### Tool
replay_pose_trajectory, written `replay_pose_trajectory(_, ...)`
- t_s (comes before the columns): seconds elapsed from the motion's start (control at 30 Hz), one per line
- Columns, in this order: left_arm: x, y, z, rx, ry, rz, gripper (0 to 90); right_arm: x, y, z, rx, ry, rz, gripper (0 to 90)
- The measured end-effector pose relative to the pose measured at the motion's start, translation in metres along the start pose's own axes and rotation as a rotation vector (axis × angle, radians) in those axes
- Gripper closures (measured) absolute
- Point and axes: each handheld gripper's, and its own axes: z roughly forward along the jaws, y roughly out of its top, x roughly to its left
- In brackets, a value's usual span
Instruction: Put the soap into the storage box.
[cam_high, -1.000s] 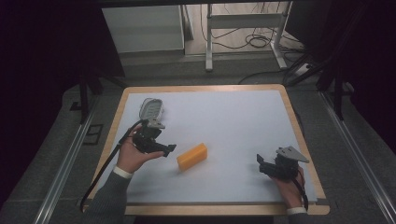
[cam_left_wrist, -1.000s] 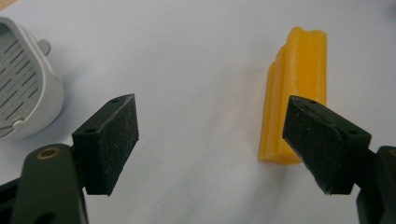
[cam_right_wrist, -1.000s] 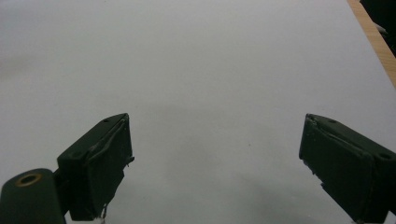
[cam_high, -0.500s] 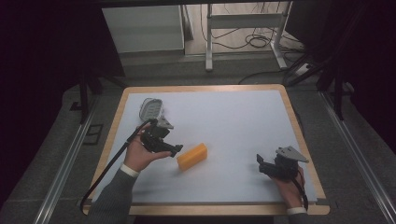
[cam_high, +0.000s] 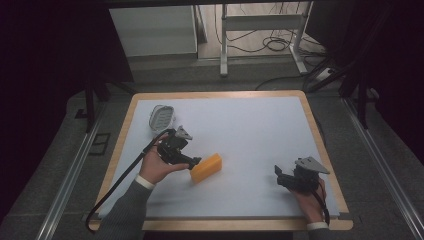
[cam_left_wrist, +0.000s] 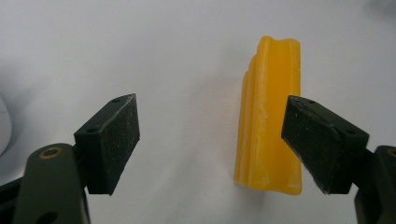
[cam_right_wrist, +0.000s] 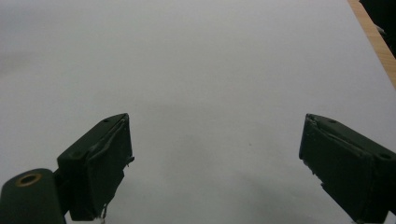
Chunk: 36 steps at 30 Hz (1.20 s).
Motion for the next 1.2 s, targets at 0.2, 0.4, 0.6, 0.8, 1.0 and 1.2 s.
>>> replay_pose_trajectory(0.2,-0.008,0.006,0.011,0.019,-0.009,0.017,19.8,0.0,0.0,0.0,0.002,0.0,0.001,9.6)
replay_pose_trajectory(0.4,-0.013,0.008,0.023,0.043,-0.024,0.026,20.0,0.0,0.0,0.001,0.006,-0.005,0.001,9.6)
replay_pose_trajectory(0.6,-0.016,0.008,0.025,0.03,-0.039,0.016,20.8,0.001,0.0,0.001,0.011,-0.01,-0.004,9.6)
replay_pose_trajectory(0.8,-0.02,0.008,0.024,0.034,-0.042,0.025,20.8,0.001,0.0,0.001,0.012,-0.013,-0.004,9.6)
replay_pose_trajectory(1.0,-0.021,0.008,0.028,0.043,-0.052,0.023,21.1,0.001,0.0,0.002,0.014,-0.017,-0.002,9.6)
replay_pose_trajectory(1.2,-0.025,0.007,0.041,0.08,-0.083,0.02,21.2,0.001,0.0,0.001,0.012,-0.014,-0.002,9.6)
